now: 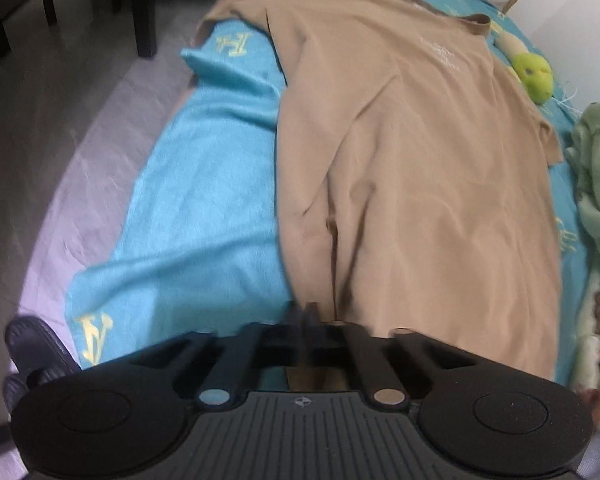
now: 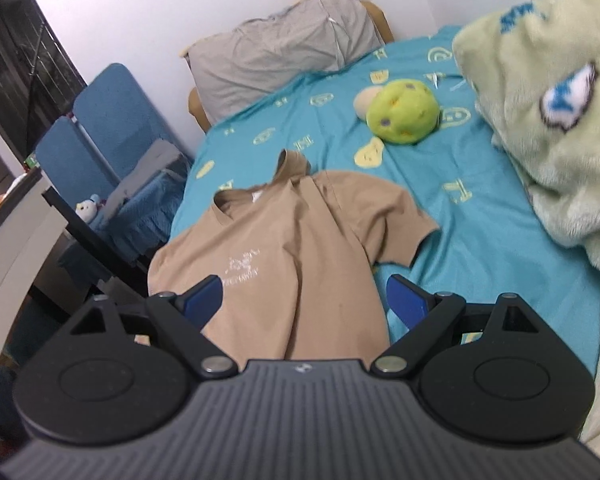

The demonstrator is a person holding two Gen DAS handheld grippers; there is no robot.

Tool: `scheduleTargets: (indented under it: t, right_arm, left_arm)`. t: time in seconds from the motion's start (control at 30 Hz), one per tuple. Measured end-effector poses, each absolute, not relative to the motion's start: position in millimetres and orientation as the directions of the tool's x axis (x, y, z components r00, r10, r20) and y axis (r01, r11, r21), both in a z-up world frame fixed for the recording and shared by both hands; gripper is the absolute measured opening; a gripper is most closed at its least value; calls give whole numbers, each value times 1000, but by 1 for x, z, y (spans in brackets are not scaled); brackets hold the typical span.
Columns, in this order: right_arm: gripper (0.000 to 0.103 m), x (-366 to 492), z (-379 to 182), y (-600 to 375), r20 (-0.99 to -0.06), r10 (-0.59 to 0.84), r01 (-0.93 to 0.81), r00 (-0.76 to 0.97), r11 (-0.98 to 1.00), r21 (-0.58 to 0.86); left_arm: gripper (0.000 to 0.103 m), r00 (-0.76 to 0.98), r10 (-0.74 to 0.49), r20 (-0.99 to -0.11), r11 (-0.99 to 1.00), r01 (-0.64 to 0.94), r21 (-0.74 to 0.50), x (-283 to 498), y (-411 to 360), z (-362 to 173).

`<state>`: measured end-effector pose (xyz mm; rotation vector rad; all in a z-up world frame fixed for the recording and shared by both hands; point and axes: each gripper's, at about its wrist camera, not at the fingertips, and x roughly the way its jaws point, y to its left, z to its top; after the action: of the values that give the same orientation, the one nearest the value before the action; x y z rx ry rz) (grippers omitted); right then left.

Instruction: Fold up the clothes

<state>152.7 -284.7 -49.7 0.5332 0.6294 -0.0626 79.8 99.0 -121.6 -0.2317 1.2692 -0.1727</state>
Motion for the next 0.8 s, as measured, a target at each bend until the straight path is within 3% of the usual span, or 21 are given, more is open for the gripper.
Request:
scheduleTargets:
  t: [0.1,0.27,0.37,0.5,0.6,0.67,0.8]
  right_arm:
    - [90,154,-54,-286,-590,80,233,803,870,435]
    - [90,153,-53,-293,-580,62,252,813,859,446]
    - [90,153,-50,-300,-568,48,262,822,853,451]
    - [90,152,-43,-314,-551,37,267,833,847,460]
    - [90,152,-37,-325,-546,58,245,836,850,466]
    - [90,152,-32,-334,-529,89,223,844,839,496]
    - [90,153,-32,-355,-497,132,213,858,788,577]
  left_arm:
    - [1,279,-270,-921,961,11,-278,77,107,-107]
    - [1,209,-139,-968,990,-4,-143,92,120,-84]
    - [1,163,1,-987,1000,5,2,100,122,-101]
    - [4,173,57,-983,996,55,68,101,107,-113]
    - [22,251,39,-967,996,72,59,101,100,-98]
    - [50,334,18,-943,996,74,45,102,95,-83]
    - [77,547,-28,-837,994,106,36,101,67,-49]
